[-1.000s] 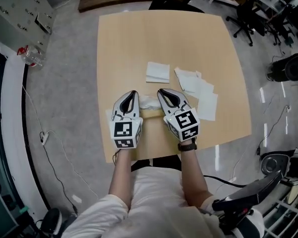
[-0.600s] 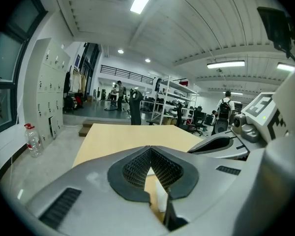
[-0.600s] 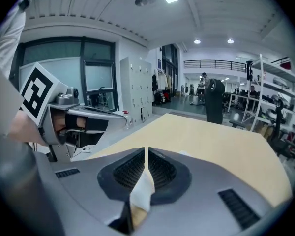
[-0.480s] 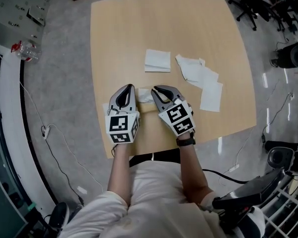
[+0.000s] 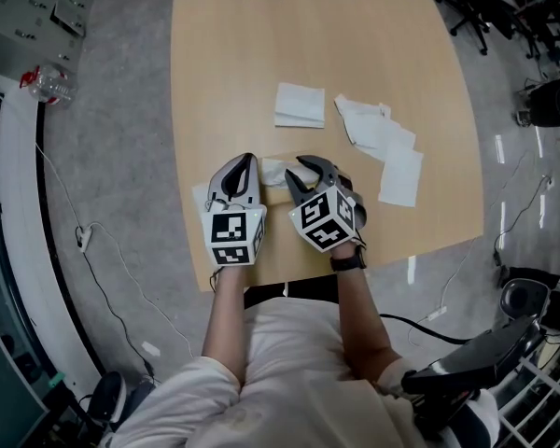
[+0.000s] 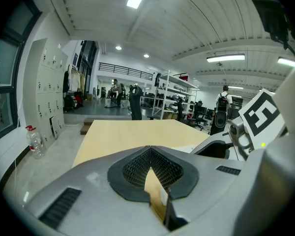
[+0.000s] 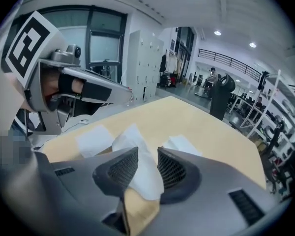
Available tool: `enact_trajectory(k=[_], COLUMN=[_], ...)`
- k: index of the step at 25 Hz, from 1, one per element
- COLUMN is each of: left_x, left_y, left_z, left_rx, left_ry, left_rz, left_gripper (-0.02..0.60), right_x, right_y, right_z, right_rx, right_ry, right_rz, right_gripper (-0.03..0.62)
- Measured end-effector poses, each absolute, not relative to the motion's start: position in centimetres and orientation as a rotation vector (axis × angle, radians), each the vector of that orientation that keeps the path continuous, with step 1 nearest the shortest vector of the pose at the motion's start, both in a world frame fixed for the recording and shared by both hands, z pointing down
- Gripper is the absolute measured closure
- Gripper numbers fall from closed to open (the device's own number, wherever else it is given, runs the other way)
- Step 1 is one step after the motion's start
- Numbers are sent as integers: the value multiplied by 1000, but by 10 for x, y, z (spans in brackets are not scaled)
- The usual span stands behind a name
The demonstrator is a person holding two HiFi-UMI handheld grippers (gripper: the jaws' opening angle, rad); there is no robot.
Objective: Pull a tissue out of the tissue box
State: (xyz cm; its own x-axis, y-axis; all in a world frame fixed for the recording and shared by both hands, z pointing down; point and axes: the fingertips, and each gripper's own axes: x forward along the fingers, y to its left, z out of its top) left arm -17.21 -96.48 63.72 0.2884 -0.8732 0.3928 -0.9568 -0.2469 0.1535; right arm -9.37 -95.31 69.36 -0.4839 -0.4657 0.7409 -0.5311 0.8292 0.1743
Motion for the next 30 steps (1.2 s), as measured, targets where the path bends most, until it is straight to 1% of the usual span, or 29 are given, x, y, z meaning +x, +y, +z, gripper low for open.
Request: enact_trajectory(k=[6, 7, 8, 9, 13, 20, 24, 30], left_x=[-174, -175, -175, -175, -174, -179, -195, -201], left_y=[-963, -963, -963, -963, -962, -950, -949, -932], left_z=[631, 630, 628, 626, 612, 572, 521, 434], left_rx=[2197, 2196, 2195, 2195, 2200, 2243, 2239, 2357], left_ry=[-1665, -1668, -1672, -1676, -1696, -1753, -1786, -1870], left_rz=[307, 303, 298, 291, 261, 183, 46, -80], left_gripper=[580, 580, 580, 580, 580, 580, 580, 580], right_x=[-88, -88, -88, -89, -95, -106, -111, -102], right_y=[-948, -947, -946, -946, -944, -942, -950, -943], right_z=[704, 704, 703, 701, 679, 615, 563, 467], right_rx=[672, 664, 661, 662, 672, 757, 860, 1118], right_ry=[-2028, -2022, -2023, -2030, -2094, -2225, -2323, -2554], right_rz=[-3, -12, -17, -19, -18, -113, -158, -76], right_gripper=[494, 510, 560, 589, 589, 589, 589, 589])
